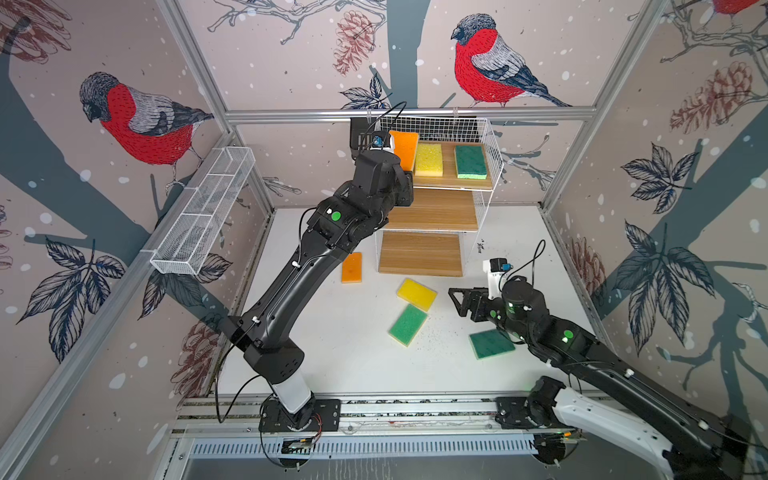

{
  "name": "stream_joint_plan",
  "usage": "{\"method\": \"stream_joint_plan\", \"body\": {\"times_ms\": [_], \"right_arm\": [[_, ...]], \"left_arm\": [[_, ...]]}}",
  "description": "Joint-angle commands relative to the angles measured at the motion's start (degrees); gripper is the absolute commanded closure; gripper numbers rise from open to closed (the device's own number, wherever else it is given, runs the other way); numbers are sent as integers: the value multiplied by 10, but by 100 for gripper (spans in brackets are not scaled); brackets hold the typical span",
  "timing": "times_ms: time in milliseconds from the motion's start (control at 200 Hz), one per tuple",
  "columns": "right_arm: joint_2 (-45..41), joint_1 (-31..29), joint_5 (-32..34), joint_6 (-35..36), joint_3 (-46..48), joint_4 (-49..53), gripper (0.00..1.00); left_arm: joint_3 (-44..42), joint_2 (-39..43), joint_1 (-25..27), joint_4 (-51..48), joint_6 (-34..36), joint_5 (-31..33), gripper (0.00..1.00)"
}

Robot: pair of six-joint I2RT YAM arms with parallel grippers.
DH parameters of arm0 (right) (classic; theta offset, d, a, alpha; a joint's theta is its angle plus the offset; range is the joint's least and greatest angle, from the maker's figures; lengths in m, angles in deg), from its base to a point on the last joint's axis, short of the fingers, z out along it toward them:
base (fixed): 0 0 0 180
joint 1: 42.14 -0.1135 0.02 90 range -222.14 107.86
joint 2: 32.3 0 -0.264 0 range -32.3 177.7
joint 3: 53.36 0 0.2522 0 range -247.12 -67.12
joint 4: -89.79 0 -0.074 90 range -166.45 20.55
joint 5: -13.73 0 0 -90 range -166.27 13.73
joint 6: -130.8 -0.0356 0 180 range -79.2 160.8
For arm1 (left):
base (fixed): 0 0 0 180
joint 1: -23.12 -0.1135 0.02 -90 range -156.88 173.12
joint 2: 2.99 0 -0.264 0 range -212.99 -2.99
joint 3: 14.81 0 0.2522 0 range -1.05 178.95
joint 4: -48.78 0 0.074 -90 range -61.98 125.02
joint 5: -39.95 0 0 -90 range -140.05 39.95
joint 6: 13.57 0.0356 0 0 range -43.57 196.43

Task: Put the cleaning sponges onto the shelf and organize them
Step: 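Lower the orange sponge onto the top shelf beside the yellow sponge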

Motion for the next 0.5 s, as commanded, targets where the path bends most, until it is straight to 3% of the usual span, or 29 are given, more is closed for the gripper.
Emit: {"method": "stream_joint_plan", "body": {"times_ms": [0, 495], "right_arm": [[-5, 0, 12, 4, 2, -2, 10], [-7, 0, 13, 10, 6, -4, 10]], "left_arm": [[7, -8, 0, 36, -3, 24, 41], [22, -36, 0, 44, -10, 62, 40]]}}
